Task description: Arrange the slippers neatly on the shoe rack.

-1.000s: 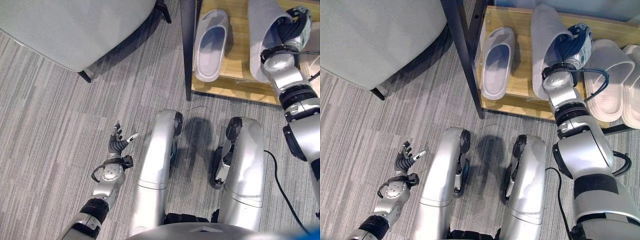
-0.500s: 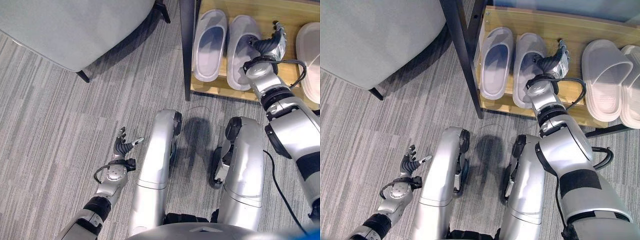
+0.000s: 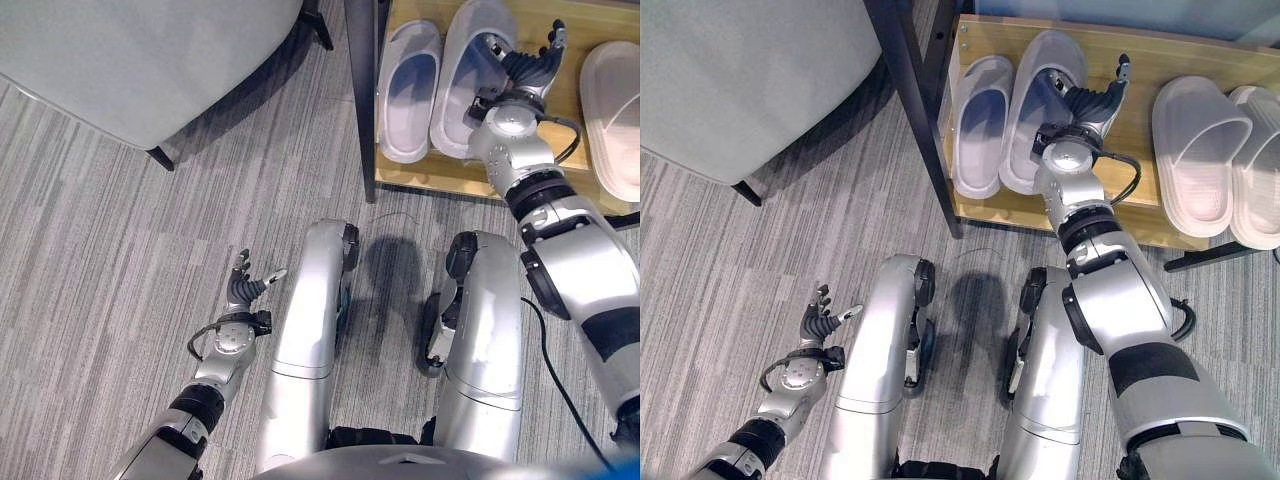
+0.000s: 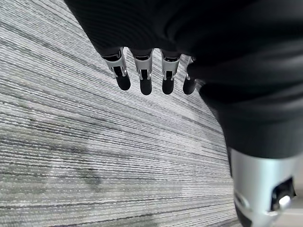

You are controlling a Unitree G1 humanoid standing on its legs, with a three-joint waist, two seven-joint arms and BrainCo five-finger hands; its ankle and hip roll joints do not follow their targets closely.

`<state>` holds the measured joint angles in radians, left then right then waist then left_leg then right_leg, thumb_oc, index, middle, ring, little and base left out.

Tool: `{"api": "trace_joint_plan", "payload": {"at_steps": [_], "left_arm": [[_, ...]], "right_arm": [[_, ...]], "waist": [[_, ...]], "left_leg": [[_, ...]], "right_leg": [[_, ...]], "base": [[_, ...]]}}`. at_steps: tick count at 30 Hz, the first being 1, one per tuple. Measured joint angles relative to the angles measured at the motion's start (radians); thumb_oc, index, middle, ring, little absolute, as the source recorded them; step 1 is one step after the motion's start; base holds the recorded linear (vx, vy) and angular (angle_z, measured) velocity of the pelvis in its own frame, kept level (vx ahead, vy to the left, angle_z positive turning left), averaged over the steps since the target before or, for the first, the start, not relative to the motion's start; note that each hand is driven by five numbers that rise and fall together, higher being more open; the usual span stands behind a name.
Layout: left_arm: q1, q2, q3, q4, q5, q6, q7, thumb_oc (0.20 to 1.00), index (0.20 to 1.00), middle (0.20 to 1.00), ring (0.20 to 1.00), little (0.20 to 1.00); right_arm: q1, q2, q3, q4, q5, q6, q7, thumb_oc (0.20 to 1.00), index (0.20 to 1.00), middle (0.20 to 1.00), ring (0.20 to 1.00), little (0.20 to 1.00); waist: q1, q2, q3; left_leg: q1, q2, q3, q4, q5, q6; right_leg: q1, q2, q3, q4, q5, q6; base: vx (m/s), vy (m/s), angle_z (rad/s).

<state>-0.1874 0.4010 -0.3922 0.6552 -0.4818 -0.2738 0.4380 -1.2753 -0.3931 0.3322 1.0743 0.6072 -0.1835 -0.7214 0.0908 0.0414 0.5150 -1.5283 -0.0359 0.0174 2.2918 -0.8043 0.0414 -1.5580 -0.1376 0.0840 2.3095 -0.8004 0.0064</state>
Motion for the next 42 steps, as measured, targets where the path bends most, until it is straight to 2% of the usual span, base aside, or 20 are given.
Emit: {"api": "trace_joint_plan", "payload": {"at_steps": [6, 11, 16, 20, 22, 25, 27, 42], "left_arm": [[0.001, -0.004, 0.000, 0.016, 0.000, 0.003, 0.000, 1.000, 1.000, 1.000, 1.000, 1.000], [0.009, -0.004, -0.001, 0.031, 0.001, 0.003, -0.002, 1.000, 1.000, 1.000, 1.000, 1.000], [0.003, -0.004, -0.001, 0.063, 0.001, 0.006, -0.002, 1.000, 1.000, 1.000, 1.000, 1.000], [-0.007, -0.005, -0.001, 0.083, 0.001, 0.010, -0.002, 1.000, 1.000, 1.000, 1.000, 1.000], [-0.034, -0.004, -0.034, 0.085, 0.001, 0.023, -0.003, 1.000, 1.000, 1.000, 1.000, 1.000], [-0.035, -0.008, -0.031, 0.113, -0.003, 0.023, -0.003, 1.000, 1.000, 1.000, 1.000, 1.000], [-0.030, -0.034, 0.006, 0.142, -0.020, 0.024, -0.002, 1.000, 1.000, 1.000, 1.000, 1.000], [-0.022, -0.037, 0.002, 0.146, -0.016, 0.023, -0.002, 1.000, 1.000, 1.000, 1.000, 1.000]], "right_arm": [[0.014, -0.002, -0.010, -0.007, -0.046, 0.002, -0.032, 1.000, 1.000, 1.000, 1.000, 1.000], [0.014, -0.015, 0.001, 0.045, -0.160, 0.048, -0.034, 1.000, 1.000, 1.000, 1.000, 1.000], [0.014, -0.002, 0.054, 0.071, -0.169, 0.061, -0.025, 1.000, 1.000, 1.000, 1.000, 1.000], [0.013, 0.018, 0.099, 0.106, -0.202, 0.095, -0.017, 1.000, 1.000, 1.000, 1.000, 1.000], [-0.010, 0.032, 0.134, 0.188, -0.260, 0.119, -0.005, 1.000, 1.000, 1.000, 1.000, 1.000], [-0.011, 0.052, 0.094, 0.148, -0.257, 0.118, -0.006, 1.000, 1.000, 1.000, 1.000, 1.000], [-0.011, 0.062, 0.097, 0.127, -0.256, 0.118, -0.006, 1.000, 1.000, 1.000, 1.000, 1.000], [-0.011, 0.062, 0.071, 0.079, -0.187, 0.071, 0.006, 1.000, 1.000, 1.000, 1.000, 1.000]], "waist": [[-0.008, -0.003, 0.002], [-0.008, -0.007, 0.004], [-0.005, -0.008, 0.004], [-0.003, -0.010, 0.006], [0.005, -0.011, 0.006], [-0.004, -0.018, 0.010], [-0.003, -0.021, 0.012], [0.003, -0.022, 0.013]], "left_leg": [[0.003, 0.002, -0.002, 0.001, -0.002, -0.004], [0.004, 0.002, -0.002, 0.004, -0.004, -0.003], [0.004, 0.002, -0.002, 0.004, -0.005, -0.004], [0.005, 0.002, -0.002, 0.006, -0.005, -0.004], [0.005, 0.002, -0.002, 0.008, -0.006, -0.002], [0.007, 0.002, -0.002, 0.010, -0.007, -0.002], [0.007, 0.002, -0.003, 0.015, -0.007, -0.002], [0.008, 0.001, -0.004, 0.016, -0.007, -0.003]], "right_leg": [[0.000, 0.005, -0.001, 0.002, 0.000, 0.000], [0.001, 0.005, -0.001, 0.004, 0.000, 0.000], [0.001, 0.005, -0.001, 0.005, 0.000, -0.001], [0.002, 0.004, -0.001, 0.006, 0.000, -0.001], [0.004, 0.002, -0.001, 0.006, -0.001, -0.001], [0.005, 0.004, 0.000, 0.010, -0.001, -0.001], [0.005, 0.004, -0.001, 0.013, -0.001, -0.003], [0.007, 0.003, -0.002, 0.015, -0.002, -0.003]], "base": [[0.00, -0.004, -0.01], [0.00, 0.000, 0.00], [0.00, 0.000, 0.00], [0.00, 0.000, 0.00], [0.00, 0.000, 0.00], [0.00, 0.000, 0.00], [0.00, 0.000, 0.00], [0.00, 0.000, 0.00]]}}
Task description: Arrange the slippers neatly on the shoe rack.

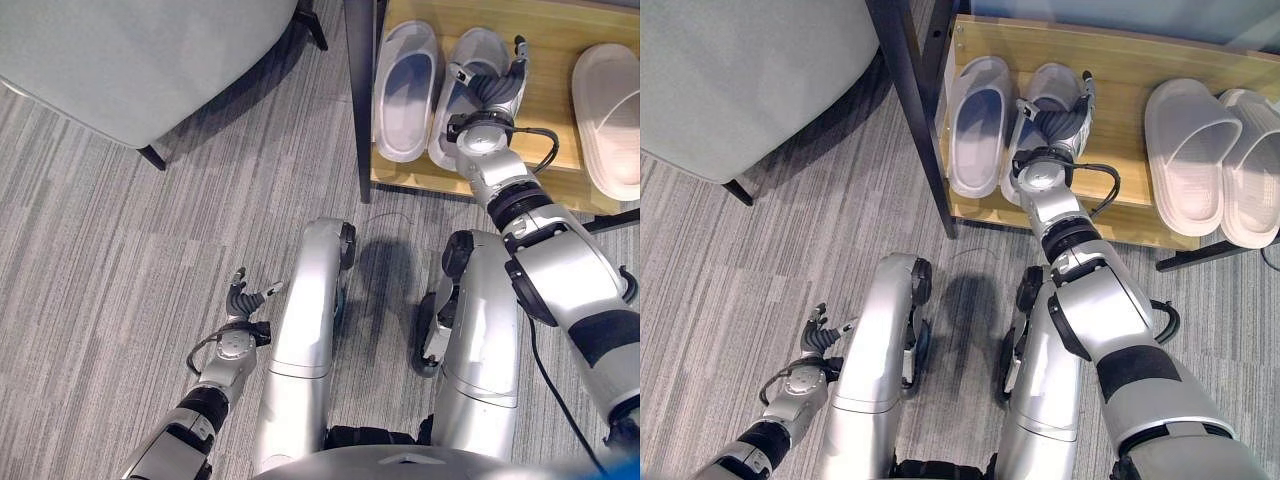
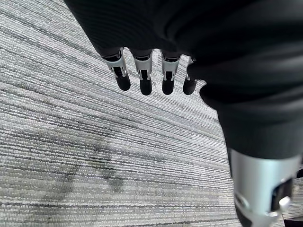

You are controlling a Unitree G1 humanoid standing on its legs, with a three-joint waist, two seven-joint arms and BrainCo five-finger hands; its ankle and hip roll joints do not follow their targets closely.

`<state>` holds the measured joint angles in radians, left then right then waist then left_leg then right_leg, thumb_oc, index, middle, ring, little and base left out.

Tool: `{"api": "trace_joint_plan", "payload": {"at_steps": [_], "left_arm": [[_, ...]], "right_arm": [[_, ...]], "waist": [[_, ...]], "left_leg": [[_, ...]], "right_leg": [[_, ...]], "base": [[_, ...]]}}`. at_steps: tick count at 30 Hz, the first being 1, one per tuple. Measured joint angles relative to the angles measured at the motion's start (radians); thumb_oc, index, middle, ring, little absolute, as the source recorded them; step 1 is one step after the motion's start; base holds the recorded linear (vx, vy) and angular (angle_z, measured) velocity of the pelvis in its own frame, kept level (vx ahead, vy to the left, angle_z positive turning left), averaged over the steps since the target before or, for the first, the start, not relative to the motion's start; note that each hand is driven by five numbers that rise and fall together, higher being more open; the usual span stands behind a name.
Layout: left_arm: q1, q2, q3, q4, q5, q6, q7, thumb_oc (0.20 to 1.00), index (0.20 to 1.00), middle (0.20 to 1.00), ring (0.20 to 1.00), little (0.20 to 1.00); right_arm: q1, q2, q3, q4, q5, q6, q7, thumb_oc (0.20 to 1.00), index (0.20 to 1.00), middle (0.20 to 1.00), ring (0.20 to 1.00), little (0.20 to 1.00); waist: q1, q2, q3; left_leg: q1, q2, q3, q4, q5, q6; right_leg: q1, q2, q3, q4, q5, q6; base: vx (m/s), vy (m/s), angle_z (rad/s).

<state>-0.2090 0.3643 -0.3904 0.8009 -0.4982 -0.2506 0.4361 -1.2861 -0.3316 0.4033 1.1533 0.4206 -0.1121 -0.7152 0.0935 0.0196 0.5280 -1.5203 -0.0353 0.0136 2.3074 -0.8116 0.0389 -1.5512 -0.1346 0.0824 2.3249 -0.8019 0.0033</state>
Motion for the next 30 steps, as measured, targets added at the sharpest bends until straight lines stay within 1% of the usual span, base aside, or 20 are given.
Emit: {"api": "trace_joint_plan", "payload": {"at_steps": [2, 6, 9, 11, 14, 16, 17, 18, 19, 22, 25, 26, 28, 29, 30], "left_arm": [[-0.008, -0.001, 0.000, 0.010, 0.000, 0.000, 0.000, 1.000, 1.000, 1.000, 1.000, 1.000], [-0.018, -0.001, 0.000, 0.017, 0.000, 0.000, -0.001, 1.000, 1.000, 1.000, 1.000, 1.000], [-0.018, -0.001, -0.001, 0.019, 0.000, 0.000, -0.001, 1.000, 1.000, 1.000, 1.000, 1.000], [-0.016, -0.001, 0.000, 0.021, 0.000, 0.000, -0.001, 1.000, 1.000, 1.000, 1.000, 1.000], [-0.017, -0.001, 0.000, 0.026, 0.002, -0.001, 0.000, 1.000, 1.000, 1.000, 1.000, 1.000], [-0.017, -0.002, 0.000, 0.025, 0.011, -0.002, 0.001, 1.000, 1.000, 1.000, 1.000, 1.000], [-0.014, -0.002, 0.003, 0.019, 0.018, -0.005, 0.002, 1.000, 1.000, 1.000, 1.000, 1.000], [-0.012, -0.002, 0.005, 0.016, 0.018, -0.007, 0.003, 1.000, 1.000, 1.000, 1.000, 1.000], [-0.016, -0.002, 0.007, 0.016, 0.019, -0.010, 0.005, 1.000, 1.000, 1.000, 1.000, 1.000], [-0.018, -0.003, 0.008, 0.016, 0.020, -0.023, 0.007, 1.000, 1.000, 1.000, 1.000, 1.000], [-0.019, -0.009, 0.007, 0.014, 0.022, -0.022, 0.006, 1.000, 1.000, 1.000, 1.000, 1.000], [-0.017, -0.012, 0.011, 0.013, 0.024, -0.022, 0.006, 1.000, 1.000, 1.000, 1.000, 1.000], [0.001, -0.024, 0.033, -0.004, 0.059, -0.020, 0.005, 1.000, 1.000, 1.000, 1.000, 1.000], [0.007, -0.035, 0.056, -0.008, 0.059, -0.019, 0.006, 1.000, 1.000, 1.000, 1.000, 1.000], [0.020, -0.037, 0.063, -0.032, 0.067, -0.017, 0.002, 1.000, 1.000, 1.000, 1.000, 1.000]], "right_arm": [[0.000, 0.001, 0.006, 0.000, 0.028, -0.014, 0.008, 1.000, 1.000, 1.000, 1.000, 1.000], [-0.005, 0.006, 0.030, 0.001, 0.053, -0.024, 0.039, 1.000, 1.000, 1.000, 1.000, 1.000], [-0.009, 0.010, 0.027, -0.001, 0.064, -0.027, 0.041, 1.000, 1.000, 1.000, 1.000, 1.000], [-0.009, 0.011, -0.003, -0.010, 0.065, -0.027, 0.036, 1.000, 1.000, 1.000, 1.000, 1.000], [-0.005, 0.005, -0.065, -0.086, 0.029, -0.036, -0.024, 1.000, 1.000, 1.000, 1.000, 1.000], [0.005, -0.007, -0.101, -0.119, -0.005, -0.036, -0.060, 1.000, 1.000, 1.000, 1.000, 1.000], [0.054, -0.014, -0.166, -0.220, -0.022, -0.049, -0.090, 1.000, 1.000, 1.000, 1.000, 1.000], [0.103, -0.014, -0.205, -0.294, -0.030, -0.085, -0.107, 1.000, 1.000, 1.000, 1.000, 1.000], [0.117, -0.016, -0.228, -0.305, -0.015, -0.107, -0.113, 1.000, 1.000, 1.000, 1.000, 1.000], [0.118, -0.049, -0.234, -0.332, 0.000, -0.136, -0.114, 1.000, 1.000, 1.000, 1.000, 1.000], [0.253, -0.102, -0.240, -0.538, -0.029, -0.152, -0.111, 1.000, 1.000, 1.000, 1.000, 1.000], [0.325, -0.119, -0.247, -0.607, -0.051, -0.149, -0.111, 1.000, 1.000, 1.000, 1.000, 1.000], [0.581, -0.161, -0.310, -0.872, -0.140, -0.145, -0.095, 1.000, 1.000, 1.000, 1.000, 1.000], [0.647, -0.175, -0.328, -0.926, -0.164, -0.143, -0.091, 1.000, 1.000, 1.000, 1.000, 1.000], [0.791, -0.232, -0.363, -1.031, -0.253, -0.134, -0.070, 1.000, 1.000, 1.000, 1.000, 1.000]], "waist": [[-0.001, -0.002, 0.001], [-0.005, -0.002, 0.001], [-0.008, -0.002, 0.001], [-0.010, -0.002, 0.001], [-0.022, -0.001, 0.002], [-0.024, -0.001, 0.002], [-0.021, -0.001, 0.002], [-0.023, 0.000, 0.002], [-0.023, 0.002, 0.004], [-0.025, 0.006, 0.005], [-0.035, 0.004, 0.007], [-0.034, 0.003, 0.007], [-0.048, -0.001, 0.010], [-0.063, -0.002, 0.011], [-0.068, -0.004, 0.014]], "left_leg": [[0.000, 0.000, 0.000, 0.000, 0.000, 0.000], [0.001, 0.000, 0.000, 0.002, 0.000, 0.000], [0.001, 0.000, 0.000, 0.002, 0.000, 0.000], [0.001, 0.000, 0.000, 0.002, -0.001, -0.002], [0.001, -0.002, 0.001, 0.002, -0.003, -0.006], [0.002, -0.002, 0.001, 0.002, -0.005, -0.007], [0.002, -0.003, 0.001, 0.001, -0.009, -0.008], [0.002, -0.002, 0.001, 0.001, -0.012, -0.009], [0.002, -0.003, 0.001, 0.002, -0.013, -0.010], [0.003, -0.003, 0.001, 0.002, -0.013, -0.010], [0.007, -0.004, 0.001, 0.002, -0.016, -0.011], [0.011, -0.005, 0.001, 0.002, -0.019, -0.011], [0.010, -0.006, 0.001, 0.005, -0.023, -0.014], [0.007, -0.006, 0.000, 0.006, -0.024, -0.013], [0.005, -0.007, 0.000, 0.009, -0.025, -0.015]], "right_leg": [[0.000, -0.001, 0.000, 0.001, 0.000, 0.000], [0.001, 0.000, 0.000, 0.003, 0.000, 0.000], [0.001, 0.000, 0.001, 0.003, 0.000, 0.000], [0.001, 0.000, 0.001, 0.003, 0.000, 0.000], [0.000, 0.002, 0.003, 0.004, -0.005, 0.007], [0.000, 0.002, 0.003, 0.005, -0.009, 0.005], [0.000, 0.004, 0.003, 0.005, -0.014, 0.004], [-0.001, 0.005, 0.003, 0.006, -0.015, 0.003], [-0.002, 0.003, 0.003, 0.007, -0.016, 0.002], [-0.002, 0.002, 0.003, 0.008, -0.017, 0.000], [0.003, 0.003, 0.003, 0.009, -0.019, -0.001], [0.008, 0.004, 0.003, 0.009, -0.024, 0.005], [0.009, 0.004, 0.004, 0.013, -0.031, 0.005], [0.005, 0.004, 0.004, 0.013, -0.031, 0.005], [0.005, 0.003, 0.003, 0.017, -0.035, 0.006]], "base": [[0.00, 0.000, 0.00], [0.00, 0.000, 0.00], [0.00, 0.000, 0.00], [0.00, 0.000, 0.00], [0.00, 0.000, 0.00], [0.00, 0.000, 0.00], [0.00, 0.000, 0.00], [0.00, 0.000, 0.00], [0.00, 0.000, 0.00], [0.00, 0.000, 0.00], [0.00, 0.000, 0.00], [0.00, -0.025, 0.03], [0.00, 0.000, 0.00], [0.00, 0.000, 0.00], [0.00, 0.000, 0.00]]}}
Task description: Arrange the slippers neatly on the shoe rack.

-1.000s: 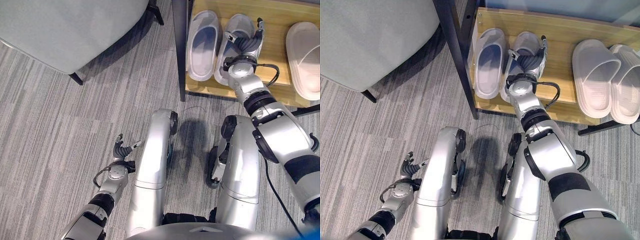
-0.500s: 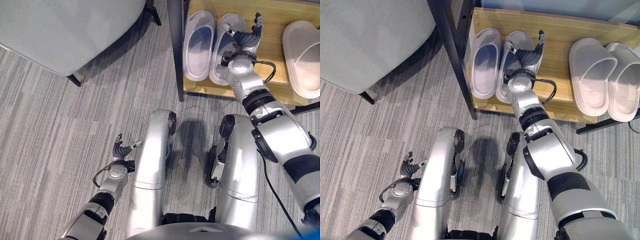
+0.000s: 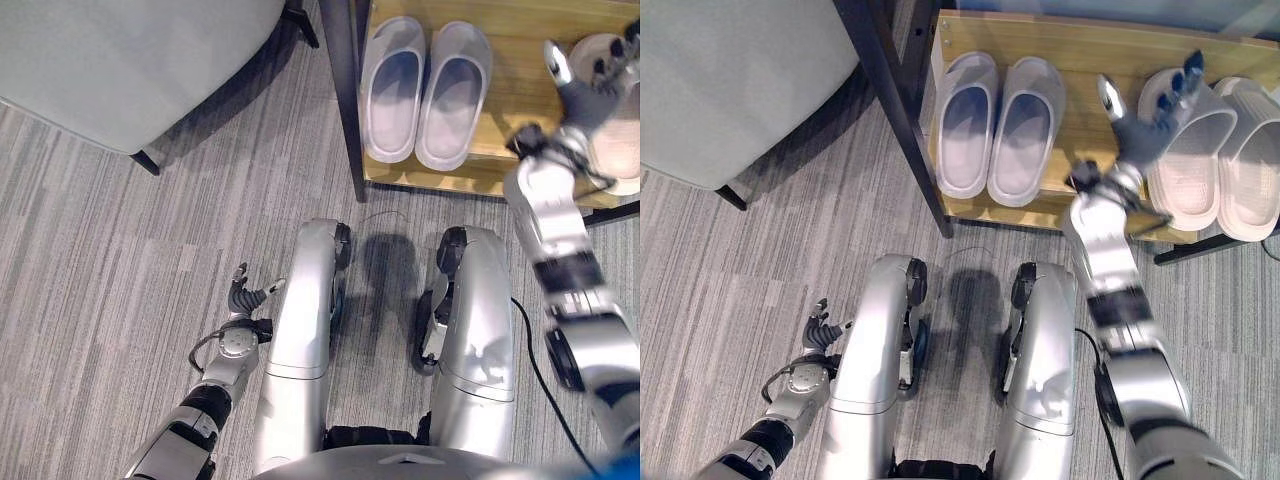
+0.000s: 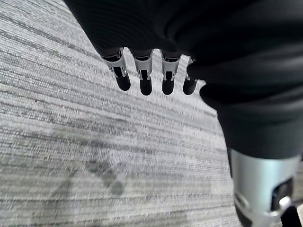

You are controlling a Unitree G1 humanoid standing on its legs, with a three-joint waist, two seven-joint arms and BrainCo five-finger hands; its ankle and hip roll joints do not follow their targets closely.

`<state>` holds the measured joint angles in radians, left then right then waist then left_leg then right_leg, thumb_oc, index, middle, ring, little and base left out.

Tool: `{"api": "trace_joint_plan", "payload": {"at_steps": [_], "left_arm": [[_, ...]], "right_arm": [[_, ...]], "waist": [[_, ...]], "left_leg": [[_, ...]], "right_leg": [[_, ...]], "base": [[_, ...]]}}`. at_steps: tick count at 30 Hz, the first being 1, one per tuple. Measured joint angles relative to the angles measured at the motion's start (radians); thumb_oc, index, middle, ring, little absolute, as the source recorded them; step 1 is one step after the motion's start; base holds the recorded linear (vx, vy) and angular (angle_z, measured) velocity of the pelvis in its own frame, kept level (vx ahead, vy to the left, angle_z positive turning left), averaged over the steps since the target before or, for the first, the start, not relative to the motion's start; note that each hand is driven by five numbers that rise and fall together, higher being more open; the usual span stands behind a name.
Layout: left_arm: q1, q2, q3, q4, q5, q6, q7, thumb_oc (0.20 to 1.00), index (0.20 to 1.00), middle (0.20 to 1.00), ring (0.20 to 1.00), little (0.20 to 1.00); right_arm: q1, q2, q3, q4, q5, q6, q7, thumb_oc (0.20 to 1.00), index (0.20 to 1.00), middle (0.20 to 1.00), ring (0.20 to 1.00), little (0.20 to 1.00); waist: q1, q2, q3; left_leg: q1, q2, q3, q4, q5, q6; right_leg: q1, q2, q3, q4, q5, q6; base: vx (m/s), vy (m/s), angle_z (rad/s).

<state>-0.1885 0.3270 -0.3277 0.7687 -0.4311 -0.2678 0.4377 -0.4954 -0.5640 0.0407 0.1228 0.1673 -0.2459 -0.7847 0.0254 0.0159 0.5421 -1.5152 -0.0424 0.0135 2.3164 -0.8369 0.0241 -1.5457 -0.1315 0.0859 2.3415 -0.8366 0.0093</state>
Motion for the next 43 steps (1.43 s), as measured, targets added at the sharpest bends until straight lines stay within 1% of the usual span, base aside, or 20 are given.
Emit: {"api": "trace_joint_plan", "payload": {"at_steps": [3, 8, 12, 14, 16, 17, 18, 20, 21, 22, 23, 24, 25, 26, 28, 29, 33, 36, 39, 43], "left_arm": [[0.029, -0.018, 0.026, -0.037, 0.068, -0.002, -0.005, 1.000, 1.000, 1.000, 1.000, 1.000], [0.063, -0.027, 0.073, -0.038, 0.115, -0.007, -0.002, 1.000, 1.000, 1.000, 1.000, 1.000], [0.059, -0.024, 0.102, -0.035, 0.147, -0.006, 0.005, 1.000, 1.000, 1.000, 1.000, 1.000], [0.059, -0.022, 0.105, -0.028, 0.150, -0.006, -0.002, 1.000, 1.000, 1.000, 1.000, 1.000], [0.095, -0.021, 0.097, 0.002, 0.152, -0.022, -0.015, 1.000, 1.000, 1.000, 1.000, 1.000], [0.143, -0.027, 0.097, 0.067, 0.170, -0.031, -0.046, 1.000, 1.000, 1.000, 1.000, 1.000], [0.166, -0.034, 0.095, 0.136, 0.170, -0.056, -0.047, 1.000, 1.000, 1.000, 1.000, 1.000], [0.208, -0.038, 0.089, 0.261, 0.171, -0.049, -0.048, 1.000, 1.000, 1.000, 1.000, 1.000], [0.175, -0.047, 0.088, 0.343, 0.180, -0.028, -0.069, 1.000, 1.000, 1.000, 1.000, 1.000], [0.169, -0.055, 0.119, 0.387, 0.181, -0.018, -0.070, 1.000, 1.000, 1.000, 1.000, 1.000], [0.186, -0.060, 0.129, 0.478, 0.200, 0.007, -0.094, 1.000, 1.000, 1.000, 1.000, 1.000], [0.195, -0.090, 0.153, 0.619, 0.256, 0.056, -0.130, 1.000, 1.000, 1.000, 1.000, 1.000], [0.260, -0.118, 0.179, 0.719, 0.276, 0.098, -0.142, 1.000, 1.000, 1.000, 1.000, 1.000], [0.312, -0.124, 0.160, 0.701, 0.306, 0.108, -0.166, 1.000, 1.000, 1.000, 1.000, 1.000], [0.348, -0.143, 0.171, 0.677, 0.345, 0.124, -0.203, 1.000, 1.000, 1.000, 1.000, 1.000], [0.341, -0.133, 0.169, 0.665, 0.349, 0.134, -0.227, 1.000, 1.000, 1.000, 1.000, 1.000], [0.286, -0.097, 0.088, 0.614, 0.377, 0.159, -0.306, 1.000, 1.000, 1.000, 1.000, 1.000], [0.244, -0.104, 0.090, 0.501, 0.354, 0.142, -0.310, 1.000, 1.000, 1.000, 1.000, 1.000], [0.186, -0.167, 0.058, 0.481, 0.333, 0.128, -0.309, 1.000, 1.000, 1.000, 1.000, 1.000], [0.181, -0.210, 0.060, 0.516, 0.328, 0.125, -0.325, 1.000, 1.000, 1.000, 1.000, 1.000]], "right_arm": [[0.230, -0.125, -0.103, -0.072, -0.258, 0.036, 0.033, 1.000, 1.000, 1.000, 1.000, 1.000], [0.478, -0.146, -0.254, -0.187, -0.564, 0.098, 0.018, 1.000, 1.000, 1.000, 1.000, 1.000], [0.638, -0.045, -0.253, -0.275, -0.666, 0.130, 0.037, 1.000, 1.000, 1.000, 1.000, 1.000], [0.692, -0.015, -0.171, -0.190, -0.669, 0.142, 0.074, 1.000, 1.000, 1.000, 1.000, 1.000], [0.753, -0.021, -0.134, -0.056, -0.694, 0.139, 0.084, 1.000, 1.000, 1.000, 1.000, 1.000], [0.691, -0.032, 0.004, 0.375, -0.699, 0.150, 0.087, 1.000, 1.000, 1.000, 1.000, 1.000], [0.647, -0.002, 0.079, 0.627, -0.676, 0.179, 0.095, 1.000, 1.000, 1.000, 1.000, 1.000], [0.597, 0.060, 0.162, 0.755, -0.635, 0.169, 0.090, 1.000, 1.000, 1.000, 1.000, 1.000], [0.444, 0.148, 0.180, 1.056, -0.577, 0.164, 0.106, 1.000, 1.000, 1.000, 1.000, 1.000], [0.414, 0.212, 0.126, 1.093, -0.484, 0.169, 0.130, 1.000, 1.000, 1.000, 1.000, 1.000], [0.381, 0.289, 0.037, 1.096, -0.345, 0.105, 0.182, 1.000, 1.000, 1.000, 1.000, 1.000], [0.349, 0.398, -0.071, 1.312, -0.194, 0.105, 0.255, 1.000, 1.000, 1.000, 1.000, 1.000], [0.436, 0.459, -0.115, 1.418, -0.100, 0.117, 0.292, 1.000, 1.000, 1.000, 1.000, 1.000], [0.579, 0.456, -0.061, 1.412, -0.069, 0.128, 0.325, 1.000, 1.000, 1.000, 1.000, 1.000], [0.638, 0.385, -0.024, 1.396, -0.061, 0.156, 0.381, 1.000, 1.000, 1.000, 1.000, 1.000], [0.659, 0.366, -0.001, 1.368, -0.069, 0.159, 0.417, 1.000, 1.000, 1.000, 1.000, 1.000], [0.623, 0.353, 0.050, 1.316, -0.094, 0.180, 0.516, 1.000, 1.000, 1.000, 1.000, 1.000], [0.602, 0.356, 0.071, 1.273, -0.122, 0.189, 0.556, 1.000, 1.000, 1.000, 1.000, 1.000], [0.612, 0.358, 0.073, 1.269, -0.121, 0.195, 0.568, 1.000, 1.000, 1.000, 1.000, 1.000], [0.661, 0.357, 0.079, 1.273, -0.112, 0.201, 0.580, 1.000, 1.000, 1.000, 1.000, 1.000]], "waist": [[-0.044, -0.004, 0.002], [-0.077, -0.006, 0.001], [-0.096, -0.014, -0.011], [-0.086, -0.014, -0.084], [-0.087, -0.013, -0.227], [-0.053, -0.027, -0.356], [-0.021, -0.040, -0.377], [0.001, -0.027, -0.388], [0.006, -0.024, -0.389], [0.041, -0.034, -0.384], [0.065, -0.035, -0.381], [0.067, -0.059, -0.393], [0.037, -0.078, -0.458], [0.045, -0.089, -0.534], [0.034, -0.071, -0.553], [0.011, -0.080, -0.549], [-0.012, -0.076, -0.589], [-0.007, -0.046, -0.613], [-0.010, -0.015, -0.621], [-0.030, -0.019, -0.620]], "left_leg": [[-0.004, 0.002, -0.005, 0.005, -0.001, -0.001], [-0.005, 0.005, -0.019, 0.007, -0.005, -0.009], [0.018, 0.010, -0.022, -0.040, -0.005, -0.008], [0.030, 0.019, -0.023, -0.146, 0.008, -0.005], [0.077, 0.027, -0.025, -0.321, 0.048, 0.001], [0.184, 0.035, -0.037, -0.525, 0.090, -0.001], [0.303, 0.039, -0.024, -0.656, 0.138, 0.000], [0.432, 0.036, -0.025, -0.822, 0.203, 0.004], [0.498, 0.031, -0.051, -0.905, 0.214, -0.009], [0.566, 0.026, -0.042, -0.981, 0.247, 0.012], [0.670, 0.017, -0.045, -1.090, 0.261, 0.034], [0.914, 0.023, -0.046, -1.369, 0.366, -0.008], [1.128, 0.007, -0.047, -1.654, 0.552, -0.043], [1.200, 0.005, -0.050, -1.788, 0.622, -0.035], [1.395, 0.046, -0.071, -2.090, 0.680, -0.021], [1.476, 0.029, -0.058, -2.177, 0.775, -0.050], [1.573, 0.029, -0.053, -2.322, 0.811, -0.047], [1.589, 0.040, -0.052, -2.416, 0.862, -0.036], [1.565, 0.060, -0.047, -2.416, 0.862, -0.047], [1.530, 0.091, -0.048, -2.416, 0.870, -0.058]], "right_leg": [[-0.003, -0.002, -0.003, 0.003, -0.005, 0.004], [-0.005, 0.001, -0.016, 0.001, -0.008, -0.003], [0.018, 0.000, -0.026, -0.048, -0.008, -0.006], [0.028, -0.001, -0.043, -0.160, 0.016, -0.017], [0.086, -0.013, -0.076, -0.343, 0.059, -0.036], [0.206, -0.018, -0.115, -0.556, 0.103, -0.028], [0.326, -0.019, -0.124, -0.682, 0.141, -0.034], [0.483, -0.028, -0.148, -0.852, 0.175, -0.020], [0.557, -0.038, -0.186, -0.946, 0.204, -0.006], [0.629, -0.047, -0.195, -1.007, 0.223, -0.022], [0.742, -0.033, -0.213, -1.130, 0.249, -0.005], [0.977, -0.017, -0.229, -1.411, 0.362, 0.007], [1.206, -0.022, -0.249, -1.673, 0.520, 0.024], [1.248, -0.034, -0.250, -1.771, 0.645, 0.053], [1.355, -0.014, -0.269, -1.903, 0.668, 0.095], [1.479, -0.020, -0.269, -2.059, 0.722, 0.086], [1.601, -0.005, -0.267, -2.275, 0.770, 0.107], [1.626, 0.016, -0.265, -2.394, 0.813, 0.080], [1.604, 0.034, -0.264, -2.402, 0.828, 0.074], [1.568, 0.064, -0.268, -2.398, 0.846, 0.048]], "base": [[0.00, -0.006, -0.01], [0.00, -0.008, -0.02], [-0.01, 0.031, -0.03], [-0.06, 0.071, -0.14], [-0.14, 0.096, -0.10], [-0.13, 0.050, -0.04], [-0.15, 0.018, 0.02], [-0.08, 0.001, 0.23], [-0.01, -0.011, 0.46], [0.23, 0.037, 0.41], [0.26, 0.057, 0.13], [0.36, 0.085, 0.32], [0.25, 0.031, 0.50], [0.31, 0.014, 0.47], [0.22, -0.015, -0.28], [0.13, -0.025, -0.32], [0.03, -0.051, -0.11], [-0.07, -0.068, -0.01], [-0.07, -0.072, -0.08], [-0.04, -0.033, 0.01]]}}
